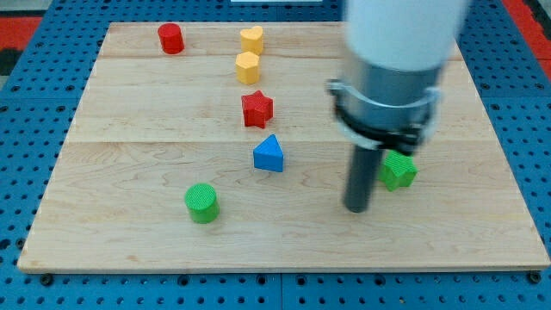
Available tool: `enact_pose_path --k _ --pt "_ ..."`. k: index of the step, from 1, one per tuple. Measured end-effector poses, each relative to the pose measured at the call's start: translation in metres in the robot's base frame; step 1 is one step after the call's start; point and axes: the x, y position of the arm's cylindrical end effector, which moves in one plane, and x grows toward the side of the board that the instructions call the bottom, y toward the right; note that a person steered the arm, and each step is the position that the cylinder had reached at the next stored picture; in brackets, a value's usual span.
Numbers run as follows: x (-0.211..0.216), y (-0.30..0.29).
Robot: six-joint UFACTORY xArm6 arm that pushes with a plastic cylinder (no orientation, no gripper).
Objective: Move the blue triangle and green star below the red star
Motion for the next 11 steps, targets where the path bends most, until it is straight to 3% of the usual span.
enact_pose_path --k 1,2,3,6,7,8,9,11 --pt "0.01 0.082" --pt "-0.016 0.139" --pt "-0.055 0.124" --pt "-0.034 -0.045" --pt "-0.067 -0.032" --pt "-0.06 -0.062" --pt "-0.027 -0.069" --pt "-0.026 -0.083"
